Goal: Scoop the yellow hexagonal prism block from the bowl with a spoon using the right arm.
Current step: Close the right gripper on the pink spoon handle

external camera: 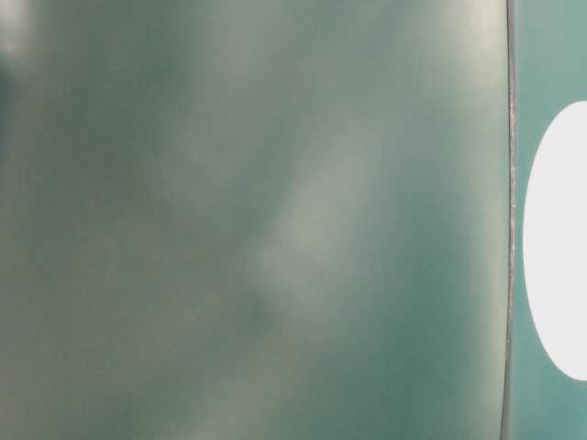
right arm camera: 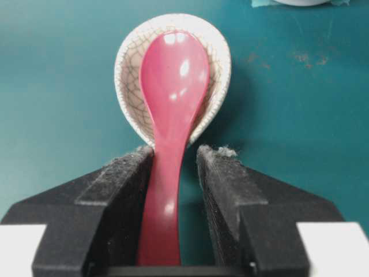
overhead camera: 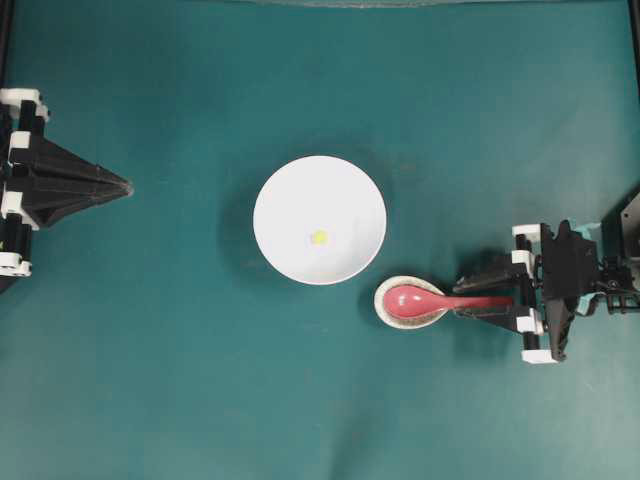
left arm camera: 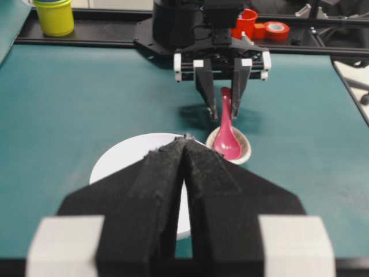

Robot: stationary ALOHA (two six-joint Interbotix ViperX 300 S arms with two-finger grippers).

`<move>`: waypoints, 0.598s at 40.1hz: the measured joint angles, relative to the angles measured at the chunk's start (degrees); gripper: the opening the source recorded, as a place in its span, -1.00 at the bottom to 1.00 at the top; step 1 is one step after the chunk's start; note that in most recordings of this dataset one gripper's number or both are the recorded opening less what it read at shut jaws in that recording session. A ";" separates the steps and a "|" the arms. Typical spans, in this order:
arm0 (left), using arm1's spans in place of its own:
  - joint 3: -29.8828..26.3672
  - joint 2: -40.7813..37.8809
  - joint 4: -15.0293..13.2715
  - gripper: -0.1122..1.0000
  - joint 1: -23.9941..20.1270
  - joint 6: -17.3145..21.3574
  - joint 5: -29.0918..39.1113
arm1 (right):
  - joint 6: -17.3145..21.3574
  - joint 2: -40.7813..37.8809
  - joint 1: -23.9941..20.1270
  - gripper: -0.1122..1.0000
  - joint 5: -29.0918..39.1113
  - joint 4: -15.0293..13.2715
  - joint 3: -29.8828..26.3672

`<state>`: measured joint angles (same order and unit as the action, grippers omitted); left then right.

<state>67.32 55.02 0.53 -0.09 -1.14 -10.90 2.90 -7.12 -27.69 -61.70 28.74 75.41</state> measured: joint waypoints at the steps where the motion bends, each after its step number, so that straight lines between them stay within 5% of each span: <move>1: 0.00 0.00 0.09 -0.80 0.00 0.00 0.09 | -0.09 0.00 0.00 -0.01 0.00 -0.09 -0.09; 12: 0.00 -0.09 0.09 -0.80 0.00 0.00 0.09 | -0.09 0.00 0.00 -0.03 0.00 -0.35 -0.26; 24: 0.00 0.00 0.09 -0.80 0.00 0.00 0.09 | 0.00 0.00 0.00 -0.27 0.00 -0.70 -0.35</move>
<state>67.32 55.02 0.62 -0.09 -1.14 -10.81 2.90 -7.12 -27.69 -61.70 28.04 75.06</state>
